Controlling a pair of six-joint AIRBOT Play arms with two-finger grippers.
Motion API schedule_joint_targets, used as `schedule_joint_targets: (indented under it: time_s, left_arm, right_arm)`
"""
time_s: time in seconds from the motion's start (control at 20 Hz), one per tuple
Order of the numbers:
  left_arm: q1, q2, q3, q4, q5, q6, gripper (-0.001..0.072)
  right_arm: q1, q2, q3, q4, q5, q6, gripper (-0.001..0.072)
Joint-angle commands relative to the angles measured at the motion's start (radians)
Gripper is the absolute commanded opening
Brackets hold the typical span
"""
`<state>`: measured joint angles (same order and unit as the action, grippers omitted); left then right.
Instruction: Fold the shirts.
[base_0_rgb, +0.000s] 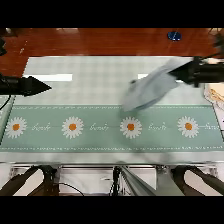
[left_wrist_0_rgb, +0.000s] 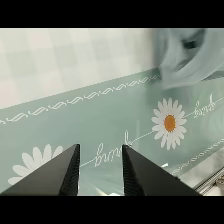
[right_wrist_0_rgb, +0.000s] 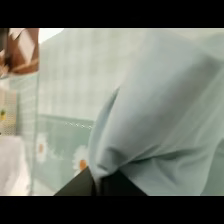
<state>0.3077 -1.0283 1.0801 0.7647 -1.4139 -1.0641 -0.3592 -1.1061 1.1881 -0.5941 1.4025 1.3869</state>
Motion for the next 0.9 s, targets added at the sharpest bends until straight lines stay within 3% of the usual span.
schedule_joint_targets:
  time_s: [0.0, 0.15, 0.35, 0.85]
  left_arm:
    - [0.0, -0.001, 0.0, 0.0, 0.0, 0.001, 0.0338]
    - [0.0, 0.0, 0.0, 0.0, 0.0, 0.001, 0.0338]
    - [0.0, 0.0, 0.0, 0.0, 0.0, 0.001, 0.0338]
    - [0.0, -0.003, 0.0, 0.0, 0.045, 0.002, 0.0338]
  right_arm:
    - [-0.256, 0.127, 0.086, -0.213, 0.201, 0.079, 0.0018]
    - [-0.443, 0.168, 0.09, -0.429, 0.303, 0.077, 0.0018]
    - [-0.542, 0.167, 0.09, -0.876, 0.404, 0.086, 0.0018]
    - [-0.711, 0.167, -0.052, -1.31, 0.447, 0.091, 0.0017]
